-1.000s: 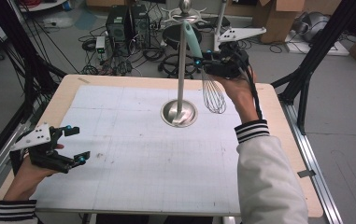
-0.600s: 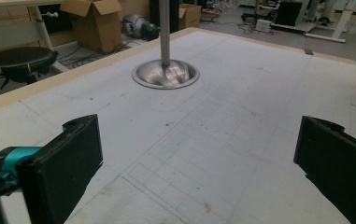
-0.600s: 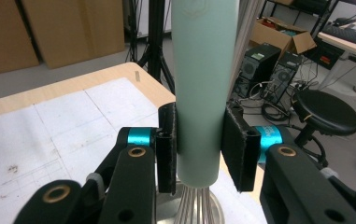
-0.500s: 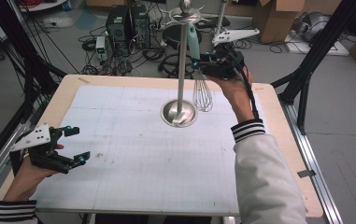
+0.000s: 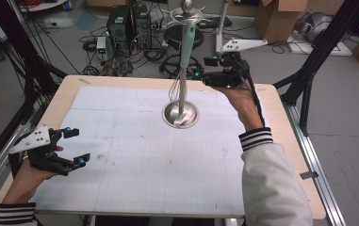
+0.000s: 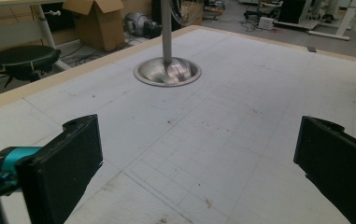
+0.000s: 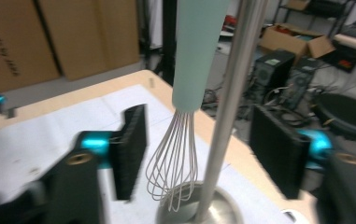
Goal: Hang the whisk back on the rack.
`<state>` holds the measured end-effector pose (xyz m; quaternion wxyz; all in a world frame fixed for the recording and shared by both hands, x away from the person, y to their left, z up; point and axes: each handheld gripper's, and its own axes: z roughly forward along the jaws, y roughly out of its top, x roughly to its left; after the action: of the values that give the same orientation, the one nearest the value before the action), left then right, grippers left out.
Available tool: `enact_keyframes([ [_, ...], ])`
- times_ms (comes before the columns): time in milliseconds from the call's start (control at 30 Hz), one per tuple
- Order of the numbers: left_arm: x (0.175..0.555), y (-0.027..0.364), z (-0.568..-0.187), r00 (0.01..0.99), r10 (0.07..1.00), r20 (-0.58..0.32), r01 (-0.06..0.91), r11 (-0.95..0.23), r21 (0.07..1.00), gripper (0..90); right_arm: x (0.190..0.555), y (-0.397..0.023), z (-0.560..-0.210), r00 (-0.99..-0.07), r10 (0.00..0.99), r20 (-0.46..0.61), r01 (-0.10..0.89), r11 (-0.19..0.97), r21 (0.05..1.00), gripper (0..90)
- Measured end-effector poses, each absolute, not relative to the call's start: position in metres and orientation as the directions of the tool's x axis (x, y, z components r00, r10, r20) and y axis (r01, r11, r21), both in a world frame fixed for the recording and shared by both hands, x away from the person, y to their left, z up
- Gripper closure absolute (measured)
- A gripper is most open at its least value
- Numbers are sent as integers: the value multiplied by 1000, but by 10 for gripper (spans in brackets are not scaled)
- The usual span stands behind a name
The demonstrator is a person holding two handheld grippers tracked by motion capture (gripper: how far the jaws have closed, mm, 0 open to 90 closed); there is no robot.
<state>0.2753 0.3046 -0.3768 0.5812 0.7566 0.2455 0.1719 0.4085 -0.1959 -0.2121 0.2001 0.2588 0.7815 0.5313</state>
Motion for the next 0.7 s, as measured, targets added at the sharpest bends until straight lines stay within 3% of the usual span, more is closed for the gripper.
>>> enact_keyframes([
  [200, 277, 306, -377, 822, 568, -31, 168, -191, 967, 17, 387, -208, -229, -843, 536, -46, 143, 306, 941, 0],
  [700, 276, 299, -385, 826, 562, -24, 173, -212, 962, 17, 324, -259, -314, -847, 532, 16, 164, 232, 959, 0],
])
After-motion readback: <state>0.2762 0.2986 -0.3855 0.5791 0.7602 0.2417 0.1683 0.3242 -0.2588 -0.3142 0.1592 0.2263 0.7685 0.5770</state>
